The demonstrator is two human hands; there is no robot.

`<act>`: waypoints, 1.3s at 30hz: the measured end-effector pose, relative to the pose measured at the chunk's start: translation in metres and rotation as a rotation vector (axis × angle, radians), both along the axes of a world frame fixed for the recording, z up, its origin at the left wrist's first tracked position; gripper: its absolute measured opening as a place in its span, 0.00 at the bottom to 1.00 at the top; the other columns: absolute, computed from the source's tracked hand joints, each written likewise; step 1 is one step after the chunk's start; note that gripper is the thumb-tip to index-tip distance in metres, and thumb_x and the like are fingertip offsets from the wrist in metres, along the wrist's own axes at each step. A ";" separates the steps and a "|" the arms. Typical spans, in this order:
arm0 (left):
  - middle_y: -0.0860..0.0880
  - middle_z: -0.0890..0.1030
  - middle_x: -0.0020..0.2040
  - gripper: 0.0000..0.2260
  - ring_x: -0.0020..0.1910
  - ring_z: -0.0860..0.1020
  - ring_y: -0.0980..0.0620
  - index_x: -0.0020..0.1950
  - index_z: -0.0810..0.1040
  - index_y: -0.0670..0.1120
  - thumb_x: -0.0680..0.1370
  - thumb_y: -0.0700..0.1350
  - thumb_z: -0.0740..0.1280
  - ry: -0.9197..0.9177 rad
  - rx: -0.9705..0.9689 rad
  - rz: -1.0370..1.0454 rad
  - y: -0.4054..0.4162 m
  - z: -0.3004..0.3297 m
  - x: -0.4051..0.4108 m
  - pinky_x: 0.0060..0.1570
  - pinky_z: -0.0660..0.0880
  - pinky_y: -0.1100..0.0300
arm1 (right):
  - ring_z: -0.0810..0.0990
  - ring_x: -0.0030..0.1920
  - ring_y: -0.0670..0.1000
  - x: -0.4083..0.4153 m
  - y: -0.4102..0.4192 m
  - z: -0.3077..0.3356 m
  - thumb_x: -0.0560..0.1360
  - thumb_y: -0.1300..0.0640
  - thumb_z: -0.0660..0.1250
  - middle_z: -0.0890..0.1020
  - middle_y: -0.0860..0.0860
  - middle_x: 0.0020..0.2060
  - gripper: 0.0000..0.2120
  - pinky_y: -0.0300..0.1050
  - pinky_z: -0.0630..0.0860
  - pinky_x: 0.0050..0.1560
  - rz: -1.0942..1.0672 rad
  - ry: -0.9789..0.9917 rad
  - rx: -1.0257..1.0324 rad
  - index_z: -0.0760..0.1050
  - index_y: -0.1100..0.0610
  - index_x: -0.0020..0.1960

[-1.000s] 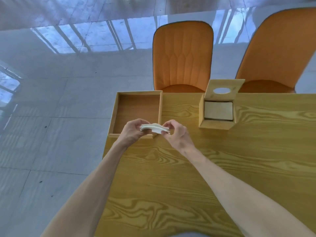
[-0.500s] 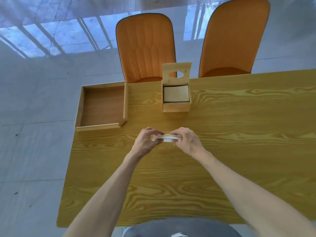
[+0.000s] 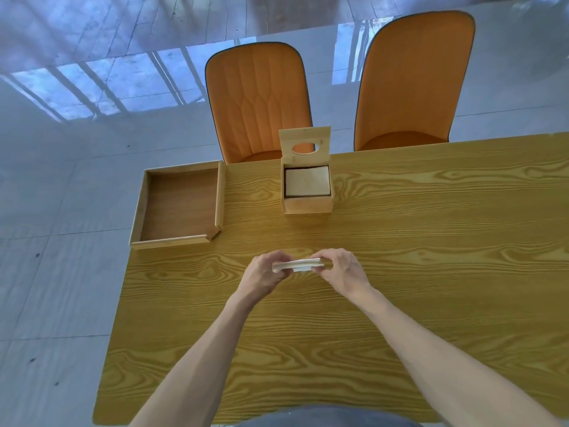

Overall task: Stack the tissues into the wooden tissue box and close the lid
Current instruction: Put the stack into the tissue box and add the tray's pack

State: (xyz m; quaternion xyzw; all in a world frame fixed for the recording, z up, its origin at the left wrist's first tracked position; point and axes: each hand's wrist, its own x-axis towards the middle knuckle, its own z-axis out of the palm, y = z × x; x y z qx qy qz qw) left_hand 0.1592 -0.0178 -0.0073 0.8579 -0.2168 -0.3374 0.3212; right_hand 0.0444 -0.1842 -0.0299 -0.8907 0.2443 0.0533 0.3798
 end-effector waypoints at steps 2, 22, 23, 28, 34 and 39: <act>0.57 0.83 0.44 0.08 0.43 0.78 0.61 0.52 0.84 0.52 0.74 0.45 0.73 -0.004 0.009 0.009 0.003 -0.001 0.002 0.41 0.70 0.67 | 0.80 0.56 0.52 0.000 -0.002 -0.001 0.76 0.52 0.71 0.85 0.49 0.53 0.12 0.43 0.71 0.52 -0.018 0.008 0.023 0.82 0.50 0.59; 0.48 0.82 0.60 0.18 0.58 0.79 0.52 0.67 0.78 0.44 0.80 0.50 0.68 0.028 -0.305 0.420 -0.100 0.035 0.094 0.62 0.75 0.55 | 0.84 0.48 0.52 0.095 -0.082 0.047 0.77 0.46 0.69 0.86 0.53 0.50 0.18 0.55 0.83 0.50 -0.460 -0.279 0.236 0.82 0.60 0.58; 0.49 0.82 0.59 0.18 0.57 0.79 0.53 0.67 0.79 0.44 0.79 0.49 0.68 0.023 -0.304 0.424 -0.104 0.035 0.098 0.61 0.75 0.57 | 0.84 0.48 0.52 0.098 -0.084 0.047 0.77 0.47 0.69 0.86 0.53 0.50 0.18 0.55 0.83 0.50 -0.483 -0.274 0.226 0.82 0.59 0.58; 0.52 0.85 0.47 0.09 0.49 0.82 0.54 0.54 0.85 0.48 0.75 0.48 0.74 -0.014 -0.287 0.529 -0.118 0.031 0.109 0.53 0.77 0.61 | 0.82 0.46 0.47 0.111 -0.089 0.045 0.77 0.47 0.70 0.86 0.52 0.49 0.17 0.41 0.79 0.47 -0.542 -0.238 0.127 0.82 0.59 0.57; 0.55 0.85 0.45 0.08 0.47 0.82 0.56 0.51 0.86 0.50 0.73 0.49 0.75 -0.044 -0.230 0.579 -0.120 0.024 0.116 0.49 0.75 0.63 | 0.83 0.45 0.50 0.123 -0.089 0.045 0.77 0.45 0.68 0.87 0.52 0.48 0.16 0.46 0.80 0.44 -0.539 -0.203 0.019 0.84 0.57 0.55; 0.55 0.85 0.44 0.08 0.45 0.82 0.56 0.50 0.86 0.50 0.74 0.50 0.75 -0.062 -0.207 0.612 -0.123 0.024 0.119 0.46 0.76 0.62 | 0.84 0.47 0.52 0.134 -0.089 0.041 0.77 0.47 0.70 0.87 0.53 0.48 0.15 0.48 0.82 0.44 -0.550 -0.176 -0.018 0.84 0.57 0.54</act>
